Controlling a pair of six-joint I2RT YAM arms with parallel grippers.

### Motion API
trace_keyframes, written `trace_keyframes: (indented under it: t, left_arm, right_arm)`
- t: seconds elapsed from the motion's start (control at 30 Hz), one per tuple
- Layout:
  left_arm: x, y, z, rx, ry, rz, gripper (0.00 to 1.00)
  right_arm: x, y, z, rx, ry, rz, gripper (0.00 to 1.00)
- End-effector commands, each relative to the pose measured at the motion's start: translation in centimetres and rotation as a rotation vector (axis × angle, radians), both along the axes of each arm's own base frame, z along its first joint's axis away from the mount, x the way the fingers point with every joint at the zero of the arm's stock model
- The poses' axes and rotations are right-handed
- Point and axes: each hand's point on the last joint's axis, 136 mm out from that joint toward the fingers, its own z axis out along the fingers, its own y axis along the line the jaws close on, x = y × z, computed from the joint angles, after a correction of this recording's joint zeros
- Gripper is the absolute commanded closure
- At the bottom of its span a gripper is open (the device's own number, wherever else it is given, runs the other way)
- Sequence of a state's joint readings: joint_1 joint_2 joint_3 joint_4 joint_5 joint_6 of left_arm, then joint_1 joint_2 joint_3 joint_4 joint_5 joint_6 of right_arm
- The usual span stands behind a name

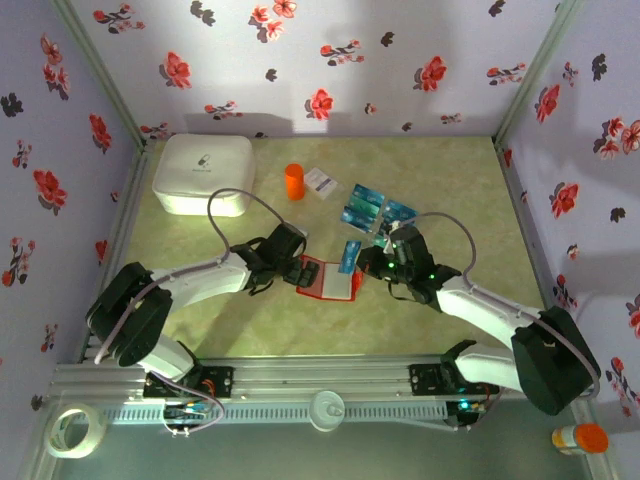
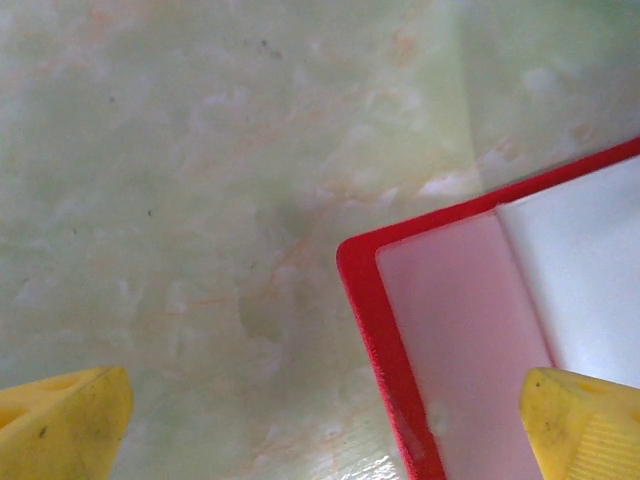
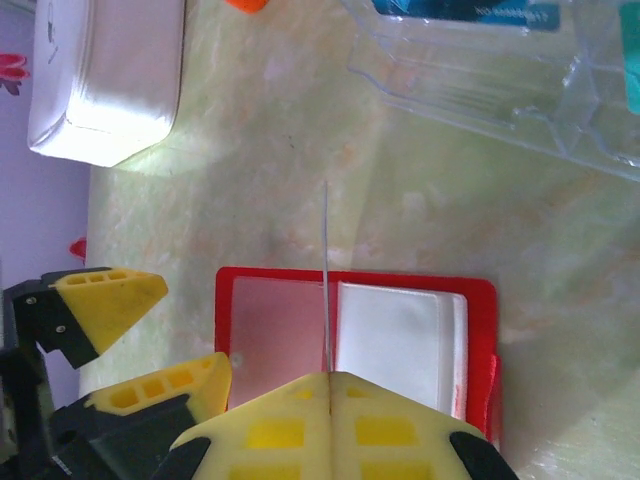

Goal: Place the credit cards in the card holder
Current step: Pick up the credit card from the storage box, then insert the credit card into the card slot.

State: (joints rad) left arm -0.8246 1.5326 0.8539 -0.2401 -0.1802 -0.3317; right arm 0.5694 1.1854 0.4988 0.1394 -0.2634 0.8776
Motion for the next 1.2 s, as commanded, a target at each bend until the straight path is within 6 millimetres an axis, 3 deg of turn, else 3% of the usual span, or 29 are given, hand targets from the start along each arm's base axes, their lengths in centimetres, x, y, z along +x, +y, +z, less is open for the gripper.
trace_keyframes:
  t: [0.0,0.43,1.17]
  left_arm:
    - [0.2,0.3,-0.6,0.039,0.003,-0.018,0.00]
    - [-1.0,2.6,-3.6,0.087,0.032,0.045,0.00]
    - [-1.7,3.4,-4.7,0.078,0.049,0.078,0.00]
  right_arm:
    - [0.3,1.0,1.8,0.107,-0.058,-0.013,1.00]
    - [-1.6,4.5,-1.1,0.103,-0.040,0.093,1.00]
    - [-1.5,4.8,-3.8,0.105,-0.023,0.085,1.00]
